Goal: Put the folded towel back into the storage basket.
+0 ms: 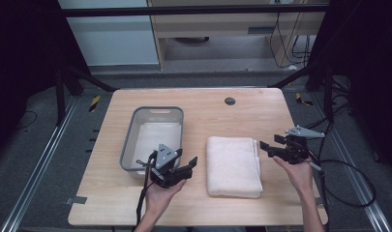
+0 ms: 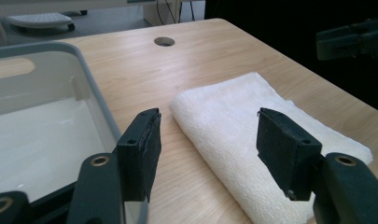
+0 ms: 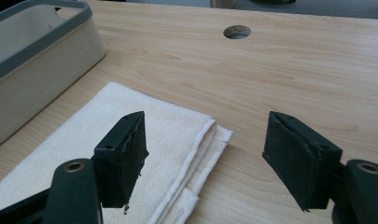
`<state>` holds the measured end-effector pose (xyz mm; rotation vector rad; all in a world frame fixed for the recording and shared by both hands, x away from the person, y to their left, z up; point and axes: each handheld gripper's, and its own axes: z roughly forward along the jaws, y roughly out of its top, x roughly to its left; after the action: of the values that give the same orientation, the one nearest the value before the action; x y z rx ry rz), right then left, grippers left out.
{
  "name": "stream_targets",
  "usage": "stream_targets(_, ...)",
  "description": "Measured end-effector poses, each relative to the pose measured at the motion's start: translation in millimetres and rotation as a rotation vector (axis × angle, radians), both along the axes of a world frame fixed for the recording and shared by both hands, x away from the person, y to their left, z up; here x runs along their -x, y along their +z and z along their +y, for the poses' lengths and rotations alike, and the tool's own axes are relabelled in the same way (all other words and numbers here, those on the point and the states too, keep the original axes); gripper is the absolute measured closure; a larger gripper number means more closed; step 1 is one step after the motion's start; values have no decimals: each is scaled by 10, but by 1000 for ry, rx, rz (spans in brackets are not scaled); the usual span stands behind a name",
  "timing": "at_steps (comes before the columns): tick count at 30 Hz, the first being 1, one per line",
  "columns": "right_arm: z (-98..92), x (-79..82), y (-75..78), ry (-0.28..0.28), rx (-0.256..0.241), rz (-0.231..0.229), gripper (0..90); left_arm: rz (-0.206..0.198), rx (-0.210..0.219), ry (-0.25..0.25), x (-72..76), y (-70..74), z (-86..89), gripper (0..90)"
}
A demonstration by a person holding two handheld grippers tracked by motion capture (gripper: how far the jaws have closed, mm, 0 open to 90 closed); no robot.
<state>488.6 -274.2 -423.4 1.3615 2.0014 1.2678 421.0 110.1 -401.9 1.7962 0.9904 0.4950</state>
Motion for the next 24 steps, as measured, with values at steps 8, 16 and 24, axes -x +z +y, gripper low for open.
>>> stream_targets(8,52,-69,-59,7,8,8,284,21,-30,-49,27,-142,-273,375)
stream_targets(16,81,-99,-98,9,23,21,266,66,-28,-59,9,-296,-370,349)
stream_targets(24,100,-139,-148,2,25,35,259,104,-36,-60,-10,-475,-411,335)
